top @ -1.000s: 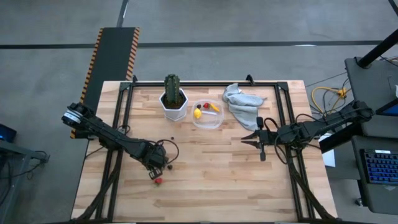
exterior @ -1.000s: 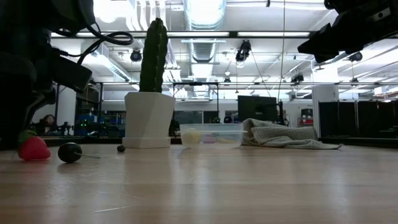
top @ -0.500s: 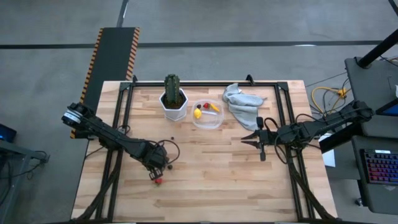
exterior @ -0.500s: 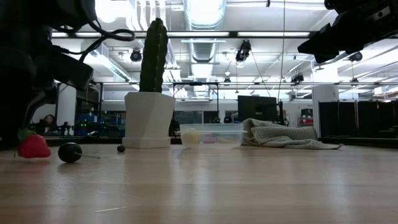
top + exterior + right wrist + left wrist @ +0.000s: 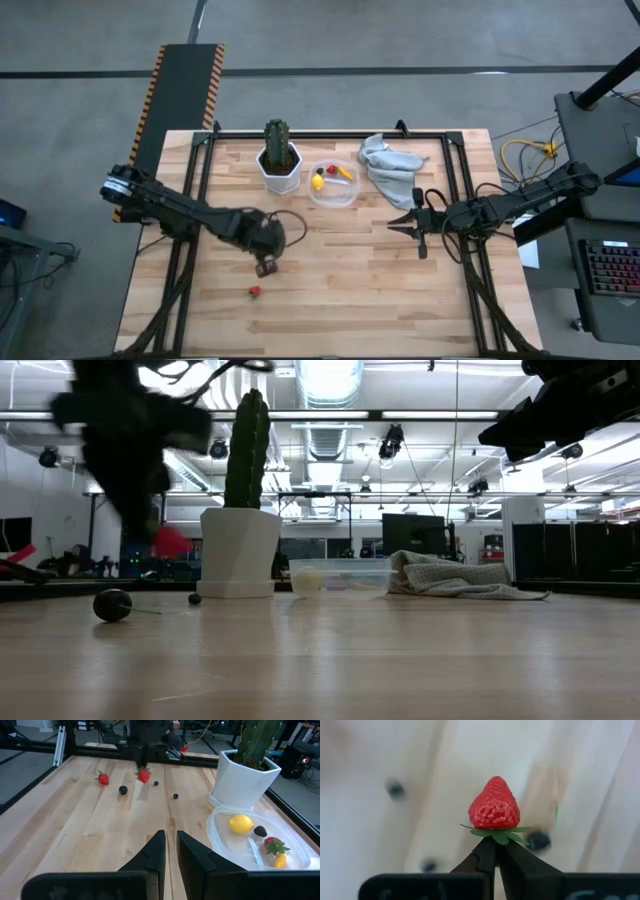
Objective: Pick and placing Produce into tupperware
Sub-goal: Put the top red strawberry into the transparent bin
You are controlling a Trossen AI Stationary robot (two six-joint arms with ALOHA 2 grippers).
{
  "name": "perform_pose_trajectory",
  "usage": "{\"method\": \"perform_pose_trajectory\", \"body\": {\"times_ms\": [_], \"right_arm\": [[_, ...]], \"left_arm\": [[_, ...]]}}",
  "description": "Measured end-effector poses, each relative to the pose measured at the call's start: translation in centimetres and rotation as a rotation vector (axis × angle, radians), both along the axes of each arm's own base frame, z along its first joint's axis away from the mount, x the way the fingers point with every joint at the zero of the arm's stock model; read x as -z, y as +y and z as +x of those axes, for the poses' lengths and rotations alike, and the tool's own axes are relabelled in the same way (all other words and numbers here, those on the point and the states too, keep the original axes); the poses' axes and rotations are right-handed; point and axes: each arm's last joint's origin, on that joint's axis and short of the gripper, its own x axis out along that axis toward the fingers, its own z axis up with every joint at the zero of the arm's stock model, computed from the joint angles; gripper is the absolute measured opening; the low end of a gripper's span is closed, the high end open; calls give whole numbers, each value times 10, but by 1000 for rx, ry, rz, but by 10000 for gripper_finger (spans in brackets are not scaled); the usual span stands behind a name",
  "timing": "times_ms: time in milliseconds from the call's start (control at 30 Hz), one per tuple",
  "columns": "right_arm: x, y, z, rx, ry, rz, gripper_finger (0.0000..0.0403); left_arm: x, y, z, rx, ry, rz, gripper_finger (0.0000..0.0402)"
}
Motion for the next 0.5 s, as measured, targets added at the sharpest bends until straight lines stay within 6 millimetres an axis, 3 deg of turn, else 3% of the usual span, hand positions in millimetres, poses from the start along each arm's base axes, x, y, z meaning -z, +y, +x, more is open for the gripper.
{"method": "perform_pose_trajectory", "body": {"times_ms": [267, 500], "right_arm": [[0, 0, 0, 0, 1, -1, 38], [0, 0, 0, 0, 3, -2, 38]], "left_arm": [[-30, 47, 49, 109, -282, 178, 0], [-24, 97, 86, 155, -297, 300, 0]]}}
